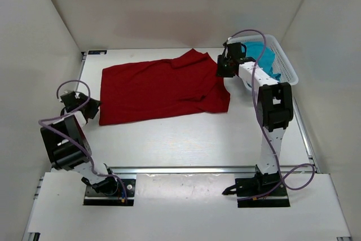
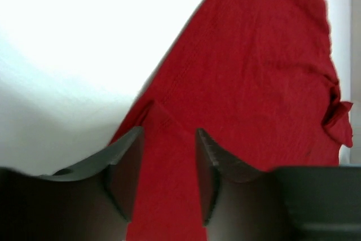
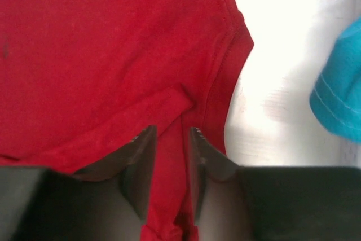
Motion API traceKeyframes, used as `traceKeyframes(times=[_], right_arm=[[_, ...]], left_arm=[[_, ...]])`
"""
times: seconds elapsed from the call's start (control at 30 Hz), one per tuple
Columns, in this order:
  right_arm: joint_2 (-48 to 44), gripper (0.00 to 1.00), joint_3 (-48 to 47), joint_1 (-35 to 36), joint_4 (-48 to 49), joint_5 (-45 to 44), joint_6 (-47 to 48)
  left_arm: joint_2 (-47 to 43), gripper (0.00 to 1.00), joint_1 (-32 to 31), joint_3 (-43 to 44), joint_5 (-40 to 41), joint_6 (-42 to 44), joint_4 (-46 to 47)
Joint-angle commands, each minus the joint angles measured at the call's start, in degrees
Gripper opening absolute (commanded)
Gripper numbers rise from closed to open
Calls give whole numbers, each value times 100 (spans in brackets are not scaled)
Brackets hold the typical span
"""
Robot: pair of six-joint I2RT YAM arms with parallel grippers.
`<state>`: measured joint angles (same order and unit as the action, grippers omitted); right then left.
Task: Fold and stack the t-shirts
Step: Fold the flattened tshirt in 1/3 of the way
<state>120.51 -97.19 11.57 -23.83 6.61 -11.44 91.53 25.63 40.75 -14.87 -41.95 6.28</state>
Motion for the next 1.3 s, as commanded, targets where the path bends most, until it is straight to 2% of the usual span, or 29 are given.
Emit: traceKeyframes(times=[0.0,0.07,0.1,0.2,0.37,0.4,0.47,0.6,0.67,0.83,1.07,1.1,1.17,1.2,1.27], right_arm=[[-903,32,259,116,212,-46,-59],[-1395,37,996,161,458,50,-226],[-1729,36,1226,178,633,68,-314],[-2582,0,2553,284,1160,139,-657],[-3585,2,4494,224,1758,59,-1070],[-3657,4,4837,144,1916,112,-1158],[-3902,18,5172,21,2075,226,-1254],[-3860,33,5412,-129,2225,367,-1247],[-3641,35,5403,-181,2269,446,-1238],[-3394,34,5500,-287,2945,885,-1238],[-2963,35,5069,-357,2911,771,-1088],[-2902,32,5078,-349,2946,745,-1088],[-2823,14,5043,-349,2929,798,-1088],[-2848,11,5008,-357,2920,763,-1062],[-2805,0,4964,-375,2919,754,-1035]], left_arm=[[-845,55,136,-128,106,151,-179],[-1424,54,74,-338,257,240,-399],[-1557,49,22,-575,327,179,-382],[-2418,43,-206,-1321,152,-40,-277],[-2719,45,-287,-2193,-278,-331,4],[-2728,46,-304,-2229,-392,-383,31],[-2676,49,-348,-2370,-463,-427,92],[-2412,50,-392,-2458,-499,-445,259],[-2158,50,-444,-2458,-412,-419,347],[-1726,48,-418,-2432,-288,-506,628],[-1314,47,-576,-2309,-25,-735,909],[-1252,46,-602,-2291,-7,-718,953],[-1155,36,-611,-2212,-24,-718,1006],[-1128,33,-629,-2212,-7,-744,1015],[-1058,20,-629,-2151,46,-770,1024]])
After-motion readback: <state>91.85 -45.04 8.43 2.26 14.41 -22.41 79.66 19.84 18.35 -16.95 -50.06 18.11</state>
